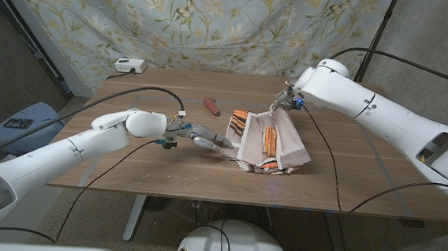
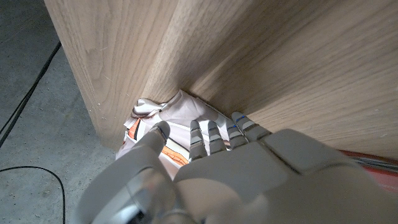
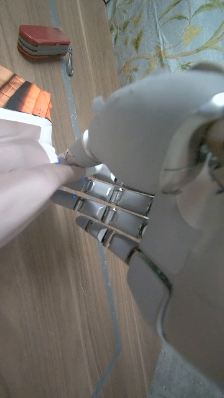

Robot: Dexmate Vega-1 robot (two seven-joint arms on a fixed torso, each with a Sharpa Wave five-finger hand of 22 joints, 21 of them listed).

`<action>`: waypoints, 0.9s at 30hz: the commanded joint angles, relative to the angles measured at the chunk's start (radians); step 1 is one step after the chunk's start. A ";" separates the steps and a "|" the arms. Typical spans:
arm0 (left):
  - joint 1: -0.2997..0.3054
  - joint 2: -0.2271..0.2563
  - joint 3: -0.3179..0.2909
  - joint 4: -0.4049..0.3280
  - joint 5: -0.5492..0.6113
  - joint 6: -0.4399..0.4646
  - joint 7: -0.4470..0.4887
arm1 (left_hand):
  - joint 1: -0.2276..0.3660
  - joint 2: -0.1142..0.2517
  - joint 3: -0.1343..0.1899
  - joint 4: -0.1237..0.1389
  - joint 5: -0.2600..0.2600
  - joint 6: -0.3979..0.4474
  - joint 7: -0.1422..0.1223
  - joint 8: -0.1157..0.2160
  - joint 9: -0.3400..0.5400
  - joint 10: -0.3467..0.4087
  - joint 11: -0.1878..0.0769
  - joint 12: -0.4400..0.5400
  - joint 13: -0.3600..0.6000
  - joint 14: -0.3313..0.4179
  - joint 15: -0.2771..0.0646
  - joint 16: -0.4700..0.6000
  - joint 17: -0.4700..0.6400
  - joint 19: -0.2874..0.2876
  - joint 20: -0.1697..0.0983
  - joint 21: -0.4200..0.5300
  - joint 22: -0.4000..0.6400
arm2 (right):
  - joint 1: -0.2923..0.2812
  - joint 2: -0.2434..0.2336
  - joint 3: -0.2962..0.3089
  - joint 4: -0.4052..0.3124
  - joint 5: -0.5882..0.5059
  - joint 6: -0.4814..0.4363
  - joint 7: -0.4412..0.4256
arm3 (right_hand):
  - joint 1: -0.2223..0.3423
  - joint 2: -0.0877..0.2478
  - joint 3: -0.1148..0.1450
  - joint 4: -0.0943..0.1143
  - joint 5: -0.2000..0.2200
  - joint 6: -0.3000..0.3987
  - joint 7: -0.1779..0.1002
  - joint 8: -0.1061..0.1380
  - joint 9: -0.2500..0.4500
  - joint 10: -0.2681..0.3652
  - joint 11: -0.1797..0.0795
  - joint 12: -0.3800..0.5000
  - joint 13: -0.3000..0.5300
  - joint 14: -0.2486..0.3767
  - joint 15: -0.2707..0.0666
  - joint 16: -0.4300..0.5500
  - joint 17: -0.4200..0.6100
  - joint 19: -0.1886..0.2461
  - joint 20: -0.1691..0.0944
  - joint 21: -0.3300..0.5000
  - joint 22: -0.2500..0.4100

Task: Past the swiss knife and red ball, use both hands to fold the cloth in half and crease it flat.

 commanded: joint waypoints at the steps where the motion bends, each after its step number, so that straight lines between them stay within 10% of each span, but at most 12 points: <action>1: -0.021 -0.013 0.020 0.002 0.030 0.011 -0.026 | 0.010 0.001 0.003 -0.003 -0.004 0.010 0.002 0.002 0.001 0.009 0.004 0.000 0.003 0.008 0.003 0.002 0.002 0.012 0.003 0.004 0.006 | -0.001 0.003 0.011 -0.022 0.010 0.008 -0.027 | 0.015 0.003 -0.006 -0.002 -0.002 -0.003 0.007 -0.004 0.002 0.004 0.001 0.006 0.003 0.007 -0.118 0.002 0.006 0.003 0.004 -0.004 0.000; 27: -0.040 -0.017 0.027 0.032 0.023 0.011 -0.044 | 0.007 -0.002 0.005 -0.005 -0.003 0.008 -0.002 0.000 0.001 0.016 0.002 0.000 0.003 0.014 -0.004 0.002 0.003 0.012 0.001 0.002 0.006 | 0.044 0.047 -0.016 -0.009 0.012 0.035 -0.017 | 0.034 0.009 -0.017 -0.001 -0.006 -0.005 0.021 -0.010 0.004 0.002 0.012 0.007 0.004 0.011 -0.110 0.000 0.012 0.014 0.015 -0.003 0.000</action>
